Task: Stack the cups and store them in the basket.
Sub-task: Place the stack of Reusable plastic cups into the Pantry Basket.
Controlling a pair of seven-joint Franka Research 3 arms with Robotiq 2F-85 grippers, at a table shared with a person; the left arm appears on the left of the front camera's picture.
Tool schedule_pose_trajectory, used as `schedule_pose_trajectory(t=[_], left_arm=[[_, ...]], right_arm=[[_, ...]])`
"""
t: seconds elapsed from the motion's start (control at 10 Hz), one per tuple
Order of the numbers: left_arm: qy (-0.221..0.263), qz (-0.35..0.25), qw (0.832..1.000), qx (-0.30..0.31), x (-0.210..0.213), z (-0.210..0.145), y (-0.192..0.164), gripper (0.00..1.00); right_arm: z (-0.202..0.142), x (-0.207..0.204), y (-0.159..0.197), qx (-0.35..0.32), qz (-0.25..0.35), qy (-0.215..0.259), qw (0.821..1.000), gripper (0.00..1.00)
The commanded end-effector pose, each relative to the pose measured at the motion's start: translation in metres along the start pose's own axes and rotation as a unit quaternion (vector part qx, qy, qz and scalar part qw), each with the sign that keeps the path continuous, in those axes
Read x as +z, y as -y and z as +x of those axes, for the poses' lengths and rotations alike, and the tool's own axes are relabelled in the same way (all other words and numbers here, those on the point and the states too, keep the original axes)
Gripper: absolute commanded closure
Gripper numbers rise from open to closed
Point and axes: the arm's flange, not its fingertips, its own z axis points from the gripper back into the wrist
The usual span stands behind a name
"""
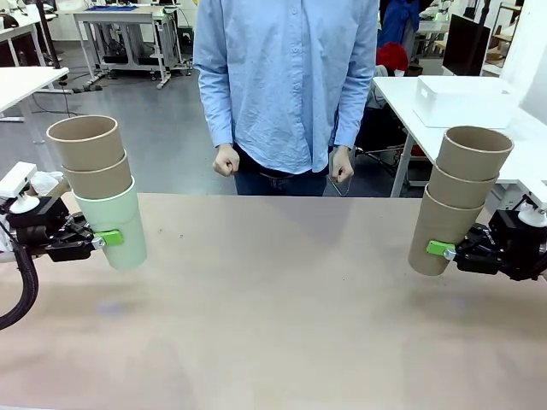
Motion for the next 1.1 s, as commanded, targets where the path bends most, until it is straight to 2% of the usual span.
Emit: schedule_pose_trajectory(t=[0.0,1.0], left_arm=[[0.008,0.003,1.0,-0.004,-0.0014,0.0033,0.0001,0.13],[0.008,0.003,1.0,-0.004,-0.0014,0.0033,0.0001,0.13]], right_arm=[[0.0041,-0.0005,0.0004,0.007,0.0,0.0,1.0,0.16],[0.0041,-0.0005,0.0004,0.007,0.0,0.0,1.0,0.16]])
